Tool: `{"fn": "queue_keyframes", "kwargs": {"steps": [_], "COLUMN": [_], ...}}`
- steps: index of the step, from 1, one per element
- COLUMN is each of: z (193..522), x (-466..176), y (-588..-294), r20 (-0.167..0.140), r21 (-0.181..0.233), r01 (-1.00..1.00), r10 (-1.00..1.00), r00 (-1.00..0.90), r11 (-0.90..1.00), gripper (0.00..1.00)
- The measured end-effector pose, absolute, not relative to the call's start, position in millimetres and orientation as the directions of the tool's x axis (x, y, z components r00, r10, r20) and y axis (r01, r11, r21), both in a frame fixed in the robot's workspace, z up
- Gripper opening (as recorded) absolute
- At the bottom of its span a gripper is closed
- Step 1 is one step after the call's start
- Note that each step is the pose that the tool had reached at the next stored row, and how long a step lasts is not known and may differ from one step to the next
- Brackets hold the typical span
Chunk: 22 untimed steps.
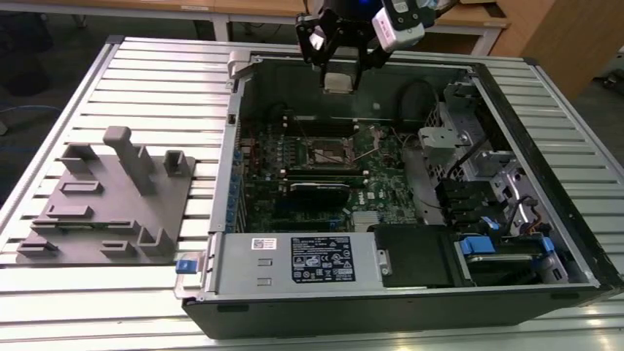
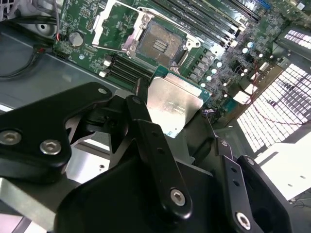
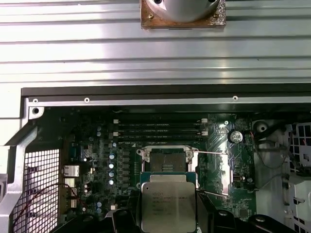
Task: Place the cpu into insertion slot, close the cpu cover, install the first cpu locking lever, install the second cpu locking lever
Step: 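Place the cpu into insertion slot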
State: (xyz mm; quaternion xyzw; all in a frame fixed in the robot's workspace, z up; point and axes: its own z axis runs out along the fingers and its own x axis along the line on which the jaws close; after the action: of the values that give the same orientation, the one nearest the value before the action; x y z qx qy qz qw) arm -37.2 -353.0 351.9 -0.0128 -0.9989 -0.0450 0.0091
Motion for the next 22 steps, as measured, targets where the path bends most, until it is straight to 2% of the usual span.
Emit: {"fn": "queue_keyframes", "kwargs": {"steps": [22], "z": [344.6], "x": [-37.2], "y": [-353.0], "r20": [0.019], "r21": [0.09], "r01": [0.026], "r10": [0.025], "r00": [-1.0], "r11": [0.996], "gripper": [0.54]}}
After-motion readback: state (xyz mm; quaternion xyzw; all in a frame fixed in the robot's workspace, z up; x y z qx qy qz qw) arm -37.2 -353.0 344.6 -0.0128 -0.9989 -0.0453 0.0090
